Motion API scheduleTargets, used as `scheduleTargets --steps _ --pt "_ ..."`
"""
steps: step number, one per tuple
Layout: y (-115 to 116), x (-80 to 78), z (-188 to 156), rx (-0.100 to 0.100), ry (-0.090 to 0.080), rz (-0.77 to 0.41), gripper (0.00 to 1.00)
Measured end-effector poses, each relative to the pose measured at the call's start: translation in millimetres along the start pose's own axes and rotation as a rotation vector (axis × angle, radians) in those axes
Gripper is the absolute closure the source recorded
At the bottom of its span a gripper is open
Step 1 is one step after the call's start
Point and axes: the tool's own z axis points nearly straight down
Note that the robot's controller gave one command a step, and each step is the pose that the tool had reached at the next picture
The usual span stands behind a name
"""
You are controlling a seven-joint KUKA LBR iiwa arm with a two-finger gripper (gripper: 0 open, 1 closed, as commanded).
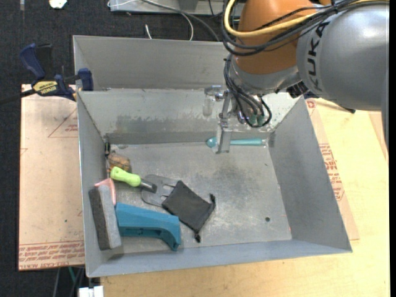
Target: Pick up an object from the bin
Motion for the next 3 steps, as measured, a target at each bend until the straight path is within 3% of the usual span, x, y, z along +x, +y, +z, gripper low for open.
scheduleTargets --steps 1,2,3 --pt "-1 30.6 48 0.000 -0.003 -0.076 0.00" --pt "-14 37.9 65 -0.004 0.004 -0.098 0.00" --pt "-43 54.1 27 -0.001 0.008 -0.029 0.00"
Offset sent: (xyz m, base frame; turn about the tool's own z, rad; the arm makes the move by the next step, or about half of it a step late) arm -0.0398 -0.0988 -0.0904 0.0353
